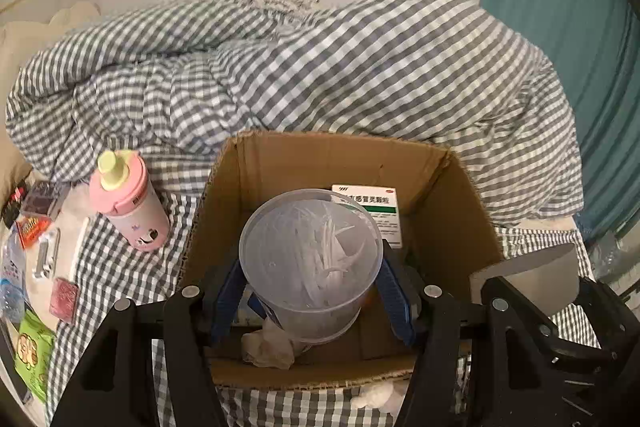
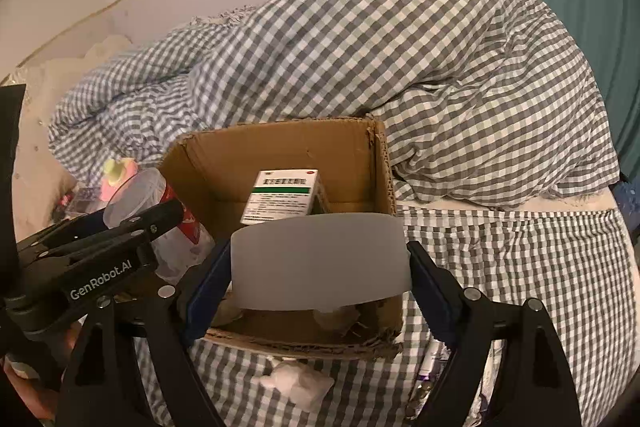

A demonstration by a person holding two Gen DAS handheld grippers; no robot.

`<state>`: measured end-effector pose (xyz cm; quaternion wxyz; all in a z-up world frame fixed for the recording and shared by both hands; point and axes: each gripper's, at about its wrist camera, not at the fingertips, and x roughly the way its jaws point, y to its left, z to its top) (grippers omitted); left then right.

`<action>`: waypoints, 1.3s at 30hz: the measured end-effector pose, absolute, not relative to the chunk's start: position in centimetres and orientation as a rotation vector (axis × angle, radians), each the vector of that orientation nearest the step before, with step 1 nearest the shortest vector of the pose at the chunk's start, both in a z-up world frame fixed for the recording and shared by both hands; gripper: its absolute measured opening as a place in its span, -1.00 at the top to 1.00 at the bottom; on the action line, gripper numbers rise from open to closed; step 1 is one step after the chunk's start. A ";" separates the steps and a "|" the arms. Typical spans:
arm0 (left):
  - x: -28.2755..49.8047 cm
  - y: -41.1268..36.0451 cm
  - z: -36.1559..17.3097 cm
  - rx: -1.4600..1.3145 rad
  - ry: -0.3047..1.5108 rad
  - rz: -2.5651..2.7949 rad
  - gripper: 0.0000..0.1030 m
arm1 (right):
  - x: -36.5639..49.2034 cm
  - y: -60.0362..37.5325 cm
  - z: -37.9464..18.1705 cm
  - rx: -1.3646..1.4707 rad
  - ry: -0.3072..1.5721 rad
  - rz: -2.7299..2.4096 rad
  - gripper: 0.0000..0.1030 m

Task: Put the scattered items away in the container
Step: 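Release the swab cup into the cardboard box with the left gripper while the right drops the tape roll in, then move the left gripper to the white plush bear while the right moves to the blue case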

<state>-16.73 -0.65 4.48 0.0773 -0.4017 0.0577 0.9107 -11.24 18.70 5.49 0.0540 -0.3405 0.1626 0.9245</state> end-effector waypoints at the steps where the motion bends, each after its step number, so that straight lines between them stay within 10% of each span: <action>1: -16.9 -0.6 4.3 -1.208 0.169 2.729 -0.26 | -11.3 18.7 5.3 -1.036 0.478 2.797 -0.78; 5: -17.1 -0.3 4.1 -1.222 0.219 2.802 -0.95 | -11.0 19.5 5.4 -0.995 0.439 2.755 -0.85; 39: 1.0 -0.3 12.9 -0.986 0.198 2.733 -1.00 | 11.1 18.8 12.6 -0.790 0.416 2.718 -0.85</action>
